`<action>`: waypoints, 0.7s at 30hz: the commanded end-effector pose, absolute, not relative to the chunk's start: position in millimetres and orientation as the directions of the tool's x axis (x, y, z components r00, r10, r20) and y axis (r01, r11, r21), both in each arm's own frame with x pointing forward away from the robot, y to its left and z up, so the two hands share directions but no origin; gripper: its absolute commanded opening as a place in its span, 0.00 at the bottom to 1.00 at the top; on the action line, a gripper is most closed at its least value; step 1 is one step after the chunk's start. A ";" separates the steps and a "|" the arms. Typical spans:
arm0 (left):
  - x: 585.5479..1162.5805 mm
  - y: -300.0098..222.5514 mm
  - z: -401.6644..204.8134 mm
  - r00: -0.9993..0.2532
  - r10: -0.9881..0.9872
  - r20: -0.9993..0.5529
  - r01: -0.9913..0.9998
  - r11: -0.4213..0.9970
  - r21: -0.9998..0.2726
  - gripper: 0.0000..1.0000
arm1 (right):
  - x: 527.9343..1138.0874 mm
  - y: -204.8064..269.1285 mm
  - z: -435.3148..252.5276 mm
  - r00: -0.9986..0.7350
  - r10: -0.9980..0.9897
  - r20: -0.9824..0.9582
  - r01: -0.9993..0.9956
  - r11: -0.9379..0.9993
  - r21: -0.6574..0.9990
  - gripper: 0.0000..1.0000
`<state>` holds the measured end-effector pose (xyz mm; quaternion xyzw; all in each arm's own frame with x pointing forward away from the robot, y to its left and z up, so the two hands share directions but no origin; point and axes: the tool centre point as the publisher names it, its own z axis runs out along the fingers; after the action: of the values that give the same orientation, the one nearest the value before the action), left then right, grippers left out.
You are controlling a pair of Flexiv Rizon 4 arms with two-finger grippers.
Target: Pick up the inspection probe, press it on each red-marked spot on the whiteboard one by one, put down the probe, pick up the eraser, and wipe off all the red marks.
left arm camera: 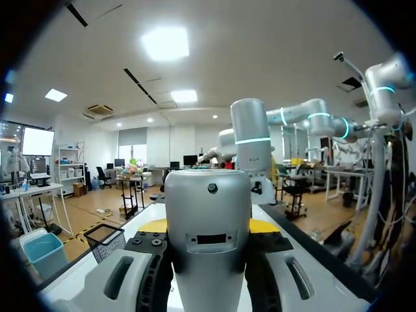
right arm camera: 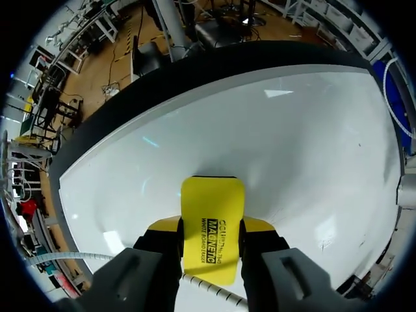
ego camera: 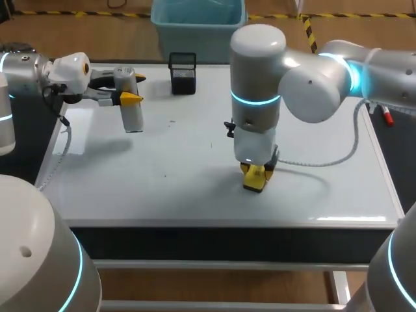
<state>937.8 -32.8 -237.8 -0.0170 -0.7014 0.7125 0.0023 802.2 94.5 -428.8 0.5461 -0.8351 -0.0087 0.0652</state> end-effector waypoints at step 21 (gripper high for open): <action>938.1 -32.5 -237.2 -0.999 0.029 -0.021 0.021 -0.017 -1.000 0.00 | 850.9 62.8 -358.0 -0.304 -0.952 0.039 -0.953 0.304 0.004 0.00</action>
<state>937.8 -32.7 -237.9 -0.0170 -0.7015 0.7125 0.0023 850.3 63.1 -363.1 0.5679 -0.8222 0.0093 0.0362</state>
